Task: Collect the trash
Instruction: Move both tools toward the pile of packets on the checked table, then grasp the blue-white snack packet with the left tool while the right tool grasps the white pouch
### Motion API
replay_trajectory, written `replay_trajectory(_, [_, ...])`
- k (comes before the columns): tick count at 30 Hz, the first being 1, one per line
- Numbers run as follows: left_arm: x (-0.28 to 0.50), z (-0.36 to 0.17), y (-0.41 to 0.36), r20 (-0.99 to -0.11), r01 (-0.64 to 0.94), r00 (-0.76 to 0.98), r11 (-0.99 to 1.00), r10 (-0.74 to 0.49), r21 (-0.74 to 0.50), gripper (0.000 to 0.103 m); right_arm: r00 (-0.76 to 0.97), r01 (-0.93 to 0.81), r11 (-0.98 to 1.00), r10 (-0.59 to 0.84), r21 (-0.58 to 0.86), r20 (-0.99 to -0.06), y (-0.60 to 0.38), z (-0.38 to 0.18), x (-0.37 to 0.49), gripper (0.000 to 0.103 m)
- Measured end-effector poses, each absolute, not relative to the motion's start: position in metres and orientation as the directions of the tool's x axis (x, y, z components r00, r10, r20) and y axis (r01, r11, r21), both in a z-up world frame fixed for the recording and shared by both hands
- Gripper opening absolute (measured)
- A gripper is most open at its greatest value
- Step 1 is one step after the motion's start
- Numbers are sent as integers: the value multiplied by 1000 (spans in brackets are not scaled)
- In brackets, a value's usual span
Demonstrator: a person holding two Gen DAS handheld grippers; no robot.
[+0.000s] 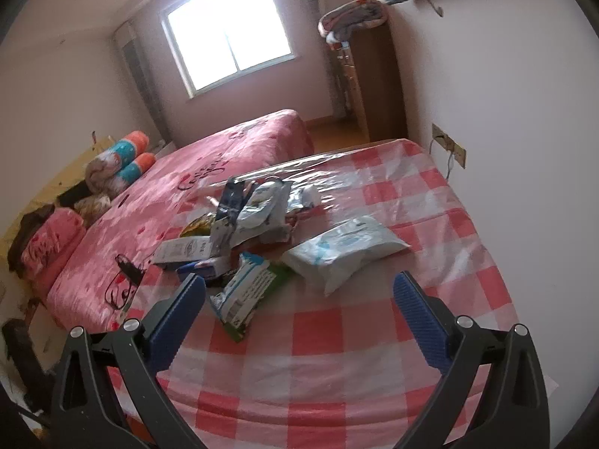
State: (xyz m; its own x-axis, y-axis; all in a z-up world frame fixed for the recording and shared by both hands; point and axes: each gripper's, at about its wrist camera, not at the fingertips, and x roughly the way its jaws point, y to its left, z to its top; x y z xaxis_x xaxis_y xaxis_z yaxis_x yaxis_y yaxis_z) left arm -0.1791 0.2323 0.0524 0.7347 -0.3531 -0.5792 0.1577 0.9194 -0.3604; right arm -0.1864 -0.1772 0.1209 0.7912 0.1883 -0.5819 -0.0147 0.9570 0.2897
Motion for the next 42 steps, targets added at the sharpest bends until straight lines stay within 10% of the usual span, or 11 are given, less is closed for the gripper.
replay_trajectory(12, [-160, 66, 218, -593, 75, 792, 987, -145, -141, 99, 785, 29, 960, 151, 279, -601, -189, 105, -180, 99])
replay_trajectory(27, [-94, 65, 65, -655, 495, 671, 868, -348, 46, 99, 679, 79, 839, 351, 539, -645, -233, 48, -115, 97])
replay_trajectory(37, [-50, 35, 3, -731, 573, 626, 796, -272, 194, 99, 617, 137, 787, 407, 601, -673, -235, 24, -78, 81])
replay_trajectory(42, [-41, 21, -10, -741, 565, 632, 789, -227, 241, 79, 602, 165, 776, 410, 609, -686, -234, 15, -65, 81])
